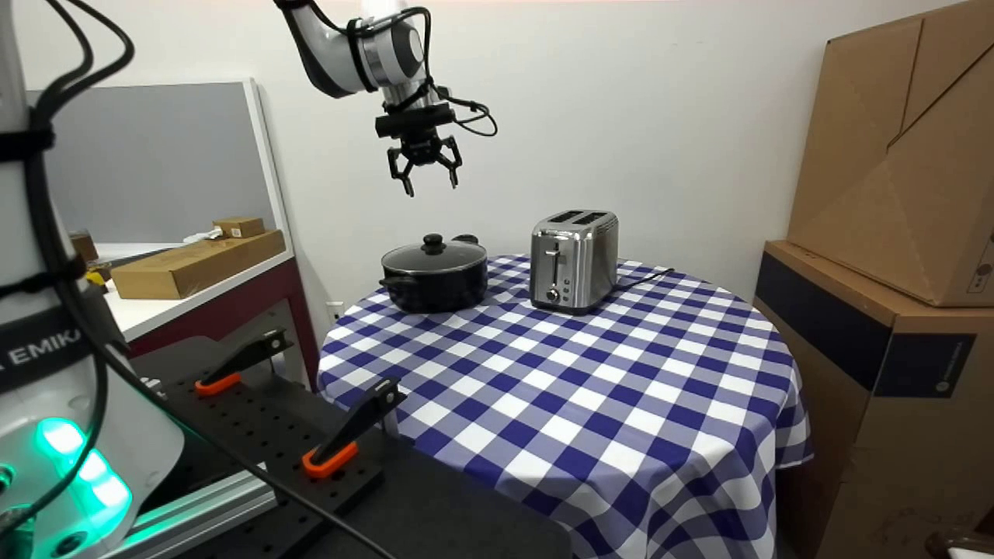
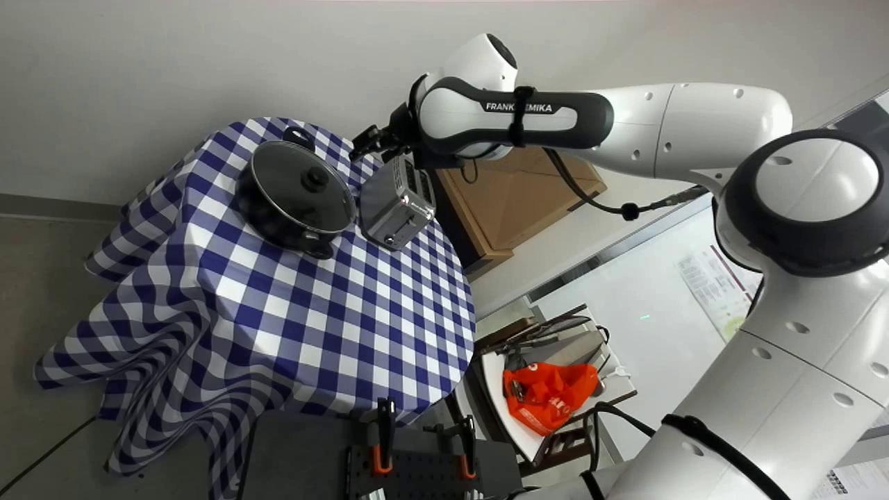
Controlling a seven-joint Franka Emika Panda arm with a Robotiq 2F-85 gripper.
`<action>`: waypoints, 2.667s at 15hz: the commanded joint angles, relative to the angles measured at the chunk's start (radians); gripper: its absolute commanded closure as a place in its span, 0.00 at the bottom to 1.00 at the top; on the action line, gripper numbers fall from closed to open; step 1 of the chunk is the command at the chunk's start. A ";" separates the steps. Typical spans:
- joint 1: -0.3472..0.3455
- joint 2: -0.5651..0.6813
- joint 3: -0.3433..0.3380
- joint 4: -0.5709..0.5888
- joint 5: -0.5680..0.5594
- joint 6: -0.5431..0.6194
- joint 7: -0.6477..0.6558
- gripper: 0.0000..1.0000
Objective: Pick up the lid from the black pot and put it on the table.
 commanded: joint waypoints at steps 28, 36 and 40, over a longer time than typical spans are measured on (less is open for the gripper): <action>0.105 0.507 -0.008 0.673 0.036 -0.447 -0.085 0.75; 0.044 0.328 0.044 0.527 0.062 -0.399 -0.155 0.75; -0.011 0.171 0.058 0.407 0.094 -0.348 -0.207 0.75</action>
